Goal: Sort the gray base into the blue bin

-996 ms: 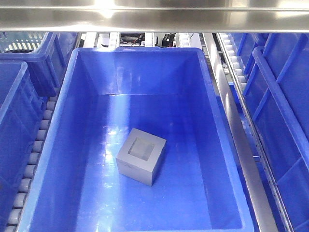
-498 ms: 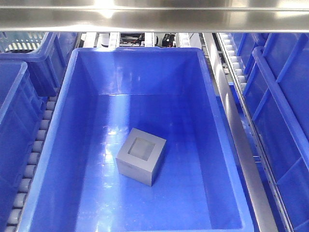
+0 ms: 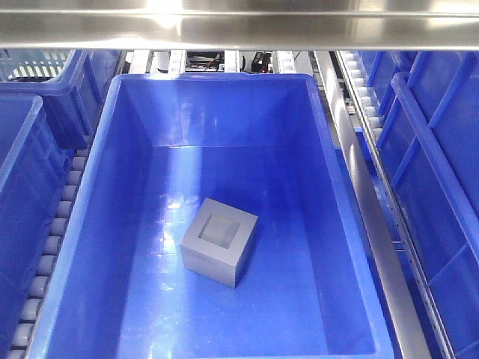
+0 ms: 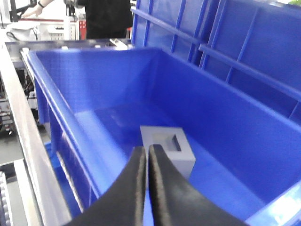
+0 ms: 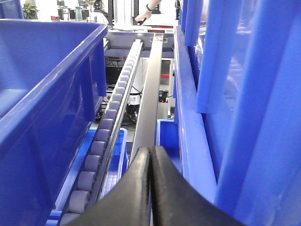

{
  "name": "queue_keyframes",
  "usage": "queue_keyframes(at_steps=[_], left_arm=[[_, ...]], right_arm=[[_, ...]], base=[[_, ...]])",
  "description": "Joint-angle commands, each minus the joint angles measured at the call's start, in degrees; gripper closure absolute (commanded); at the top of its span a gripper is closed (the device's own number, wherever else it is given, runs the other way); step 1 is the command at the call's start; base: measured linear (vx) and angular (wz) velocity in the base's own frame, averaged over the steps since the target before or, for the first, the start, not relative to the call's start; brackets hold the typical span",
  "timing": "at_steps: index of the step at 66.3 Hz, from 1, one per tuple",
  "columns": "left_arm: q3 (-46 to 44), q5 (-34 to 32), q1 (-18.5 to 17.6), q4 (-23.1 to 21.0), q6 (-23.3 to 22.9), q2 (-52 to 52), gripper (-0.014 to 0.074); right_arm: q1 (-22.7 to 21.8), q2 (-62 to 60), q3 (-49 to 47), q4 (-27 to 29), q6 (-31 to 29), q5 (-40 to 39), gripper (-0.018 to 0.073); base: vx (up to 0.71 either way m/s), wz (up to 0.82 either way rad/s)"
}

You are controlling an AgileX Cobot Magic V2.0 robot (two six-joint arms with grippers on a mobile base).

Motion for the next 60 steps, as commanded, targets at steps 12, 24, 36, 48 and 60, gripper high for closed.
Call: queue_keyframes(at_steps=[12, 24, 36, 48, 60], left_arm=[[2.8, -6.5, 14.6, -0.1, 0.5, 0.7, 0.0602], [9.8, -16.6, 26.8, -0.2, 0.6, 0.7, 0.0602], [17.4, -25.7, 36.9, -7.0, 0.8, 0.7, 0.0602], [19.9, -25.8, 39.3, -10.2, 4.3, 0.7, 0.0602], [19.9, -24.5, 39.3, -13.7, 15.6, 0.1, 0.0602]], right_arm=[[-0.3, -0.7, 0.8, -0.6, -0.3, -4.5, 0.0568], [-0.3, -0.7, 0.8, -0.6, -0.3, -4.5, 0.0568], [-0.3, -0.7, 0.8, -0.6, -0.3, -4.5, 0.0568], [-0.3, -0.7, 0.8, -0.6, -0.3, -4.5, 0.0568], [-0.3, -0.7, 0.8, -0.6, -0.3, -4.5, 0.0568]], base=[[0.0, 0.0], [0.0, 0.0], [0.0, 0.0], [0.0, 0.0], [0.0, 0.0]])
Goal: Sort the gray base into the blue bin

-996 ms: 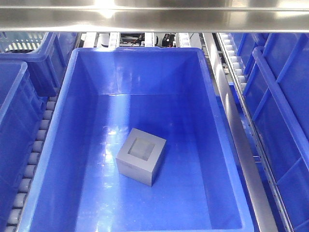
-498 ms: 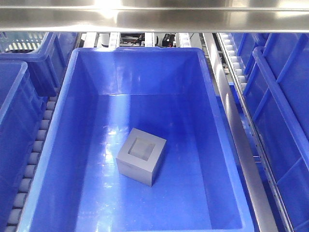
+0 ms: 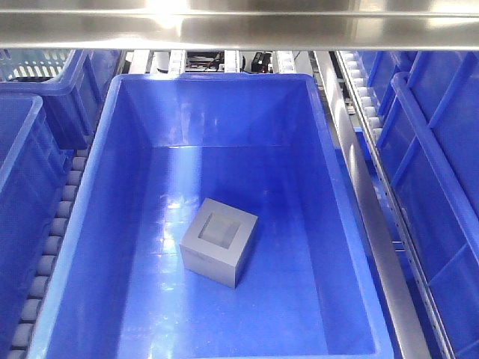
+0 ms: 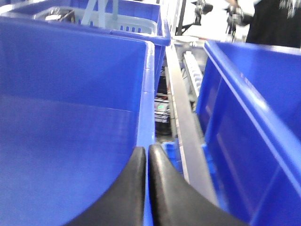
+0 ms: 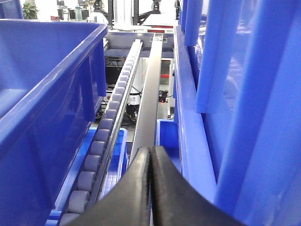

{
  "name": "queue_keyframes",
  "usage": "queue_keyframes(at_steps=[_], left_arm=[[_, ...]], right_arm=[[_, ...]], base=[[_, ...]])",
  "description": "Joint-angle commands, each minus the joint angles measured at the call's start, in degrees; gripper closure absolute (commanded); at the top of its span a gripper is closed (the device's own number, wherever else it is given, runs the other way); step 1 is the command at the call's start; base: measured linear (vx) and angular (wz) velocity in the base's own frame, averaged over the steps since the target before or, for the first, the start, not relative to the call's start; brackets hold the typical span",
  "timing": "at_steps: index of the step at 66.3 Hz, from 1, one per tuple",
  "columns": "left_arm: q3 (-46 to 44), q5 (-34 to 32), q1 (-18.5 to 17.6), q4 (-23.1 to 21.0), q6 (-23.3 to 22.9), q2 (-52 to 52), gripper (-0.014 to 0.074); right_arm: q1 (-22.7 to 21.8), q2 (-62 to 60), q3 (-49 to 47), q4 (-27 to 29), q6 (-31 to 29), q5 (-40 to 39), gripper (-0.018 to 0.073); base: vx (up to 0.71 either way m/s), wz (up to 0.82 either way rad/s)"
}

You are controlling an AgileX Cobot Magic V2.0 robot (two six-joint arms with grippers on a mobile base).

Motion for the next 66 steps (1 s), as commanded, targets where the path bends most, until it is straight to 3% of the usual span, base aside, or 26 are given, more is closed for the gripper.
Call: queue_keyframes(at_steps=[1, 7, 14, 29, 45, 57, 66], left_arm=[[1.7, -2.9, 0.1, -3.5, 5.9, -0.1, 0.0602], [1.7, -1.1, 0.1, -7.4, 11.7, -3.1, 0.0602], [1.8, 1.7, 0.1, -7.1, 13.5, -7.7, 0.0602], [1.8, 4.5, -0.3, -5.7, 13.0, -8.5, 0.0602], [1.8, 3.9, -5.8, -3.8, 12.3, -8.5, 0.0602], [1.8, 3.9, -6.0, -3.8, 7.4, -8.5, 0.0602], [1.8, 3.9, -6.0, -3.8, 7.1, -8.5, 0.0602]], right_arm=[[-0.3, -0.7, 0.8, -0.6, -0.3, -4.5, 0.0568], [-0.3, -0.7, 0.8, -0.6, -0.3, -4.5, 0.0568], [-0.3, -0.7, 0.8, -0.6, -0.3, -4.5, 0.0568], [-0.3, -0.7, 0.8, -0.6, -0.3, -4.5, 0.0568], [-0.3, -0.7, 0.8, -0.6, -0.3, -4.5, 0.0568], [-0.3, -0.7, 0.8, -0.6, -0.3, -4.5, 0.0568], [-0.3, -0.7, 0.8, -0.6, -0.3, -4.5, 0.0568]], base=[[0.0, 0.0], [0.0, 0.0], [0.0, 0.0], [0.0, 0.0], [0.0, 0.0], [0.0, 0.0], [0.0, 0.0]])
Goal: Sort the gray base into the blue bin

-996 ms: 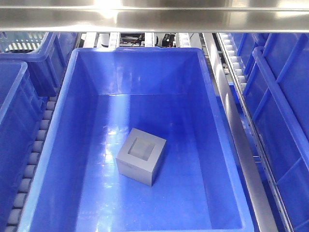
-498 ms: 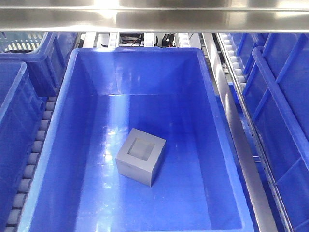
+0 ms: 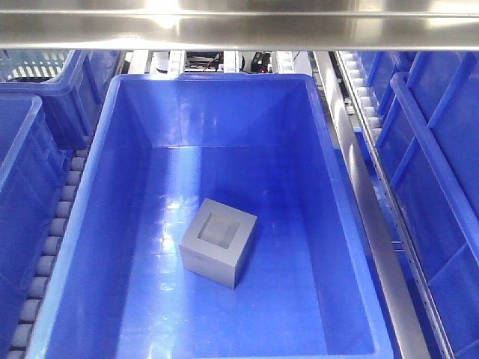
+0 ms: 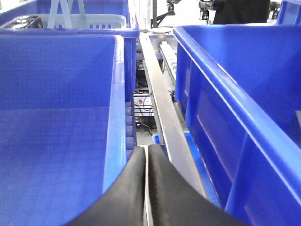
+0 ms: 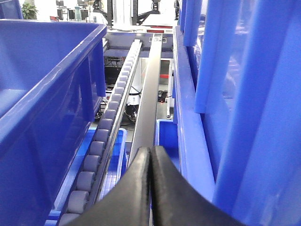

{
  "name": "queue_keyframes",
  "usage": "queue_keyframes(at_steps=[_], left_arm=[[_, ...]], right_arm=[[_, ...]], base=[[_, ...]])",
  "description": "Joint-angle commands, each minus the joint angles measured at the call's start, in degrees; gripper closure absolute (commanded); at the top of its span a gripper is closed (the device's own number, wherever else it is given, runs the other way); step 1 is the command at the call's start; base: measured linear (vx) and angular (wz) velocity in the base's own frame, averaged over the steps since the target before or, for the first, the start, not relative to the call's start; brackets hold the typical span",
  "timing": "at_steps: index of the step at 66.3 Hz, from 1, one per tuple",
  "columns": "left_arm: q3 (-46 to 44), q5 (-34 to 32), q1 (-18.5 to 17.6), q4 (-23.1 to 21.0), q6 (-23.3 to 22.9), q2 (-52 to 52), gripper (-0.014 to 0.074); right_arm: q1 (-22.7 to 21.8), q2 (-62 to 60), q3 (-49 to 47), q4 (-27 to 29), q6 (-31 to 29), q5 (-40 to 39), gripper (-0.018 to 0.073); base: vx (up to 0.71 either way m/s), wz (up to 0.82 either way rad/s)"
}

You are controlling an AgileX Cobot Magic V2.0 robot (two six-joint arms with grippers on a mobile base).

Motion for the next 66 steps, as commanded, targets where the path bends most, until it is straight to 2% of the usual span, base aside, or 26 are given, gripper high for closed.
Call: queue_keyframes(at_steps=[1, 66], left_arm=[[1.8, -4.1, -0.3, 0.0, -1.0, -1.0, 0.0602], [1.6, -4.1, -0.3, -0.2, -1.0, -1.0, 0.0602]], right_arm=[[-0.3, -0.7, 0.8, -0.6, -0.3, -4.5, 0.0568], [-0.3, -0.7, 0.8, -0.6, -0.3, -4.5, 0.0568]], base=[[0.0, 0.0], [0.0, 0.0]])
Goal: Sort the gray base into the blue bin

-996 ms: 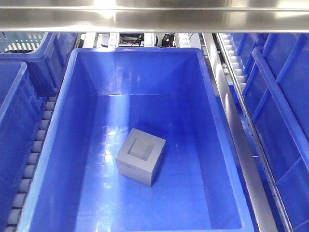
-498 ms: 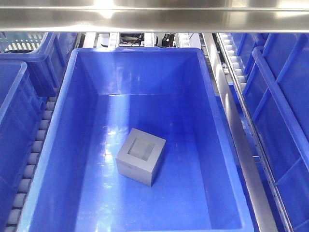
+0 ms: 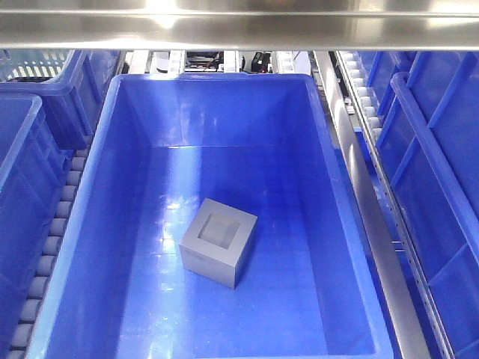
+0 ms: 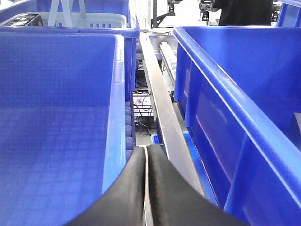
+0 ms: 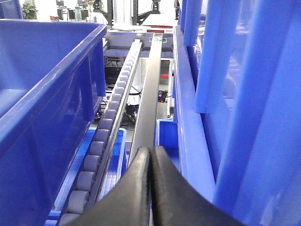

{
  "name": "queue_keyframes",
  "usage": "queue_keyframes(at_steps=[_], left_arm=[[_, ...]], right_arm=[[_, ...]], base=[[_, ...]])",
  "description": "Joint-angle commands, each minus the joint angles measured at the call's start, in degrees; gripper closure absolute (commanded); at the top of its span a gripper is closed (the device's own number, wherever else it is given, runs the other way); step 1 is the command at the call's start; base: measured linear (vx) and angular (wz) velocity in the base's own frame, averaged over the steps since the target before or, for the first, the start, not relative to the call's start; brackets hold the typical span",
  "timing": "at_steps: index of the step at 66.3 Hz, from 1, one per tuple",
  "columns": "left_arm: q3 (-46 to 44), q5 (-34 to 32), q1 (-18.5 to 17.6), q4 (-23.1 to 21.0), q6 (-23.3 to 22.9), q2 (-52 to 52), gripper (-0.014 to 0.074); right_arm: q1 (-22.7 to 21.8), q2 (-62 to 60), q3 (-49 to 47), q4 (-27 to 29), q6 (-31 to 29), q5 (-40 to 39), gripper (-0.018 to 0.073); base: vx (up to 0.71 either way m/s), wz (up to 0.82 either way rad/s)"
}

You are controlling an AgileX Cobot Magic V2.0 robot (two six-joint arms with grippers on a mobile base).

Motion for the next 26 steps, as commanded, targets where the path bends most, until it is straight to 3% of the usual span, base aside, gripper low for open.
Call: queue_keyframes(at_steps=[1, 26], left_arm=[[1.6, -4.1, -0.2, -0.2, -0.6, -1.0, 0.0602], [1.6, -4.1, -0.2, -0.2, -0.6, -1.0, 0.0602]], right_arm=[[-0.3, -0.7, 0.8, -0.6, -0.3, -4.5, 0.0568], [-0.3, -0.7, 0.8, -0.6, -0.3, -4.5, 0.0568]], base=[[0.0, 0.0], [0.0, 0.0]])
